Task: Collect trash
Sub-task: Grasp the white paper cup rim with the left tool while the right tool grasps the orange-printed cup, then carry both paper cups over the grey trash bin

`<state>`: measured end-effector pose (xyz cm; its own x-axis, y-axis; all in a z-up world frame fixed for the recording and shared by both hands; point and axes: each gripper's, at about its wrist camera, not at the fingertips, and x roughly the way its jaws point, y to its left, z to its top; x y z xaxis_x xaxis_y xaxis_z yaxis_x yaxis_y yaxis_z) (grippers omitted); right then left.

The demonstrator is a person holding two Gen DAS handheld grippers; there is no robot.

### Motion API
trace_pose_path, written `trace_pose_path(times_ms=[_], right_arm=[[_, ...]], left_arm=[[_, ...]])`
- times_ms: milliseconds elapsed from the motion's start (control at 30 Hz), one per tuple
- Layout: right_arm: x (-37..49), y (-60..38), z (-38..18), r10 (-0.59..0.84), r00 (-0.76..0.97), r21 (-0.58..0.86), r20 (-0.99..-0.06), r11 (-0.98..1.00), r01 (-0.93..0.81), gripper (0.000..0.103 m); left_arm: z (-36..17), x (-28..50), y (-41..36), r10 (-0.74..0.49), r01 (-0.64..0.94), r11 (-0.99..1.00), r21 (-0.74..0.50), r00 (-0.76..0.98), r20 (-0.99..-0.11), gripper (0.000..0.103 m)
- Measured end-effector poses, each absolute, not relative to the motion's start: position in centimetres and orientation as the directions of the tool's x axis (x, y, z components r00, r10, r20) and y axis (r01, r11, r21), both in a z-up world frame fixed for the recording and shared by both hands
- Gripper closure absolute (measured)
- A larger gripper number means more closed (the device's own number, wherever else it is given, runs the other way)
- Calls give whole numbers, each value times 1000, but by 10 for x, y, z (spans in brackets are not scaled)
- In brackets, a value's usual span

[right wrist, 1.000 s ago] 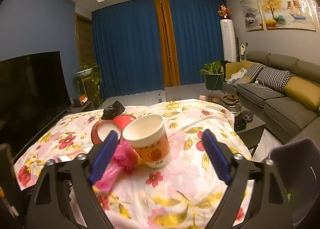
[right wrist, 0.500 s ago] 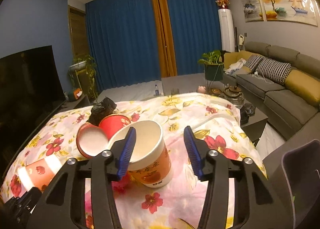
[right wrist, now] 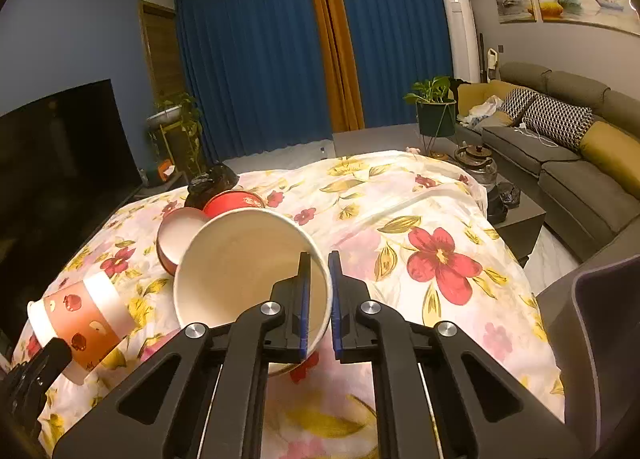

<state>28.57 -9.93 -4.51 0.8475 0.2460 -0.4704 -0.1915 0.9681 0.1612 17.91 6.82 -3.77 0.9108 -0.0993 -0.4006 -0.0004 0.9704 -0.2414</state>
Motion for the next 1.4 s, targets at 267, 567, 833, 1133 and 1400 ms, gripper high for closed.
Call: trace_pose_path(times_ms=[267, 567, 833, 1133, 1400], right_arm=[[251, -117, -40, 242, 868, 178, -434, 967, -181, 94], [200, -139, -24, 242, 892, 182, -381, 966, -184, 94], [165, -158, -13, 231, 911, 180, -342, 968, -177, 94], [141, -181, -8, 206, 925, 186, -320, 971, -152, 94], [129, -200, -5, 175, 937, 195, -302, 973, -119, 94]], left_arm=[[-29, 166, 59, -100, 11, 973, -232, 920, -379, 101], [-19, 152, 42, -123, 48, 976, -214, 927, -353, 101], [-12, 139, 20, -157, 94, 975, -199, 930, -332, 101], [-7, 128, -4, -187, 136, 975, -178, 930, -315, 101], [-2, 125, -31, -237, 196, 968, -160, 924, -300, 101]])
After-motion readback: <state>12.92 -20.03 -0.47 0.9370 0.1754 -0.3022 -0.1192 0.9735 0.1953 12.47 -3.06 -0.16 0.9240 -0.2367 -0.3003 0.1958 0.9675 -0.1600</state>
